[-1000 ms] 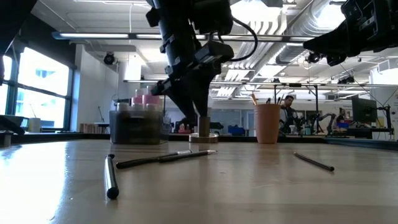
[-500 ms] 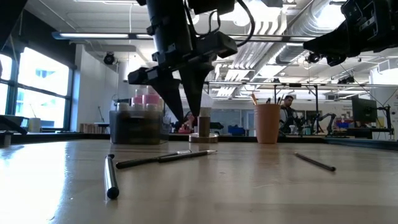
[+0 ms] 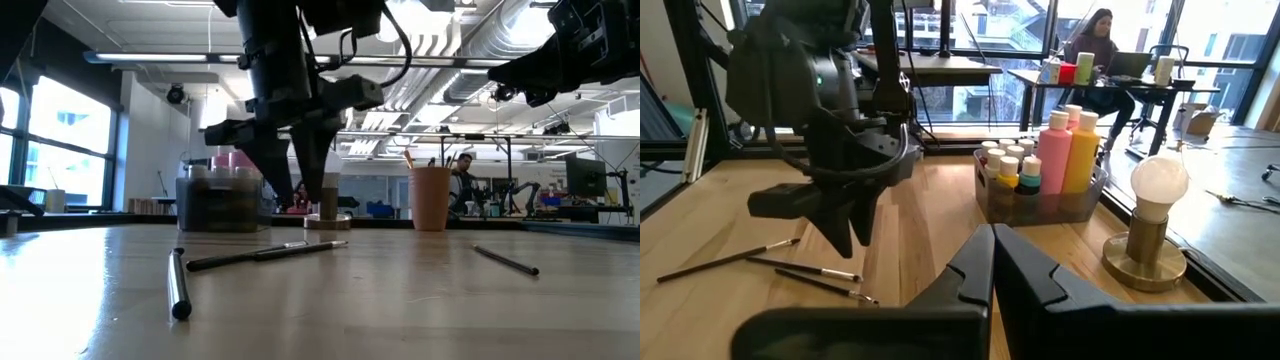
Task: Pick & Place Paint Supplies
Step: Put the silver paintbrush into the orange cup
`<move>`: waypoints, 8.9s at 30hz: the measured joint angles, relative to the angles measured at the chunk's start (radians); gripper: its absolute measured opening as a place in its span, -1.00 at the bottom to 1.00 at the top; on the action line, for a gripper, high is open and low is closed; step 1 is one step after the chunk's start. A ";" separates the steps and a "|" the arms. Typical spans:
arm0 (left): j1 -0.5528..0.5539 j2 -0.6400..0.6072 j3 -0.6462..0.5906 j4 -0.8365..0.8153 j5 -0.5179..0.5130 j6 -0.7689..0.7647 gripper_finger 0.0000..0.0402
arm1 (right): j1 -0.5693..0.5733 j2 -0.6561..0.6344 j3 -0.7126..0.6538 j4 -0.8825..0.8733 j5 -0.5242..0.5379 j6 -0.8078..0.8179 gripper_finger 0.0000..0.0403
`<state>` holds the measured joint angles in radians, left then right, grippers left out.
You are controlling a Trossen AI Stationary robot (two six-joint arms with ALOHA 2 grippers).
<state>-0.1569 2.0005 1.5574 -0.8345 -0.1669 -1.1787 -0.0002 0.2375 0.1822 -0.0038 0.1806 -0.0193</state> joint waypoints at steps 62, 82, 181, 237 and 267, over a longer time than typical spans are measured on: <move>-0.001 0.110 0.000 0.054 -0.008 0.007 -0.31 | 0.000 0.004 0.000 -0.023 0.003 0.000 -0.99; 0.000 0.110 -0.001 0.050 -0.003 -0.001 -0.45 | 0.000 0.004 0.000 -0.023 0.003 0.000 -0.99; 0.562 0.361 0.503 1.370 0.100 1.405 -1.00 | 0.000 0.003 0.000 -0.075 0.083 -0.011 -0.99; 0.563 0.474 0.506 1.250 0.105 1.375 -0.50 | 0.000 0.003 0.000 -0.107 0.130 -0.026 -0.99; 0.441 0.060 0.506 0.288 -0.038 1.391 -0.15 | 0.000 0.003 0.000 -0.133 0.131 -0.029 -0.99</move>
<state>0.2845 2.0604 2.0636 -0.5470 -0.2044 0.2124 -0.0002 0.2409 0.1825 -0.1367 0.3113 -0.0478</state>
